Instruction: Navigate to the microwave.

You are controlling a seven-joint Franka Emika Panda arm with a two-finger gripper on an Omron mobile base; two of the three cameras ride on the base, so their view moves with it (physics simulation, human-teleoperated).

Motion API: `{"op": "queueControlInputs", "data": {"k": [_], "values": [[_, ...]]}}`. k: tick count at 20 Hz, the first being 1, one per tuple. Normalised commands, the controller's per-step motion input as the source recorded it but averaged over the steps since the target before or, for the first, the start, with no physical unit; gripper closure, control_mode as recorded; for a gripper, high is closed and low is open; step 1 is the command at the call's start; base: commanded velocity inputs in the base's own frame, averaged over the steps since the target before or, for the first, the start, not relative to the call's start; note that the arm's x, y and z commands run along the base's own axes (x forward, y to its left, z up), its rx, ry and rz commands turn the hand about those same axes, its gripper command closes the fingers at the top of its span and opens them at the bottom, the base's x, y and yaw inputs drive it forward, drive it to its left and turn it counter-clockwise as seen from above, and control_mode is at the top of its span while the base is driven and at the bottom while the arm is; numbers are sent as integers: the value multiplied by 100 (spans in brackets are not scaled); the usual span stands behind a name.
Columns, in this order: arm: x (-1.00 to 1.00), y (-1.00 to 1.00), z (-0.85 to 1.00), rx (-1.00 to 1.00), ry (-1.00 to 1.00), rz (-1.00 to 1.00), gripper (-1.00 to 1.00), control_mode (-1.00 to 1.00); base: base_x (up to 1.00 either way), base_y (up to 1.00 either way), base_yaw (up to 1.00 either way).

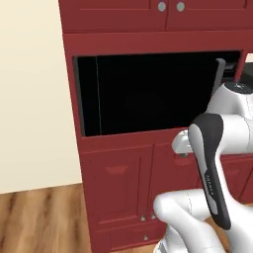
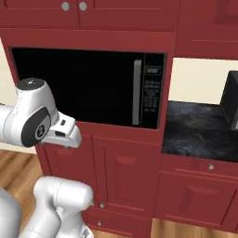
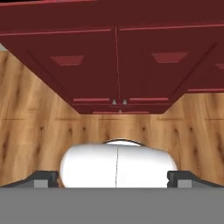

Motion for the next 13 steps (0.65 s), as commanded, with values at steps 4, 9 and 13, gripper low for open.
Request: {"op": "queueControlInputs", "data": {"k": [4, 9, 13], "values": [[0, 0, 0, 0, 0, 0, -100, 100, 61, 0, 1], [0, 0, 0, 0, 0, 0, -100, 100, 50, 0, 1], [0, 0, 0, 0, 0, 0, -100, 100, 25, 0, 0]]}}
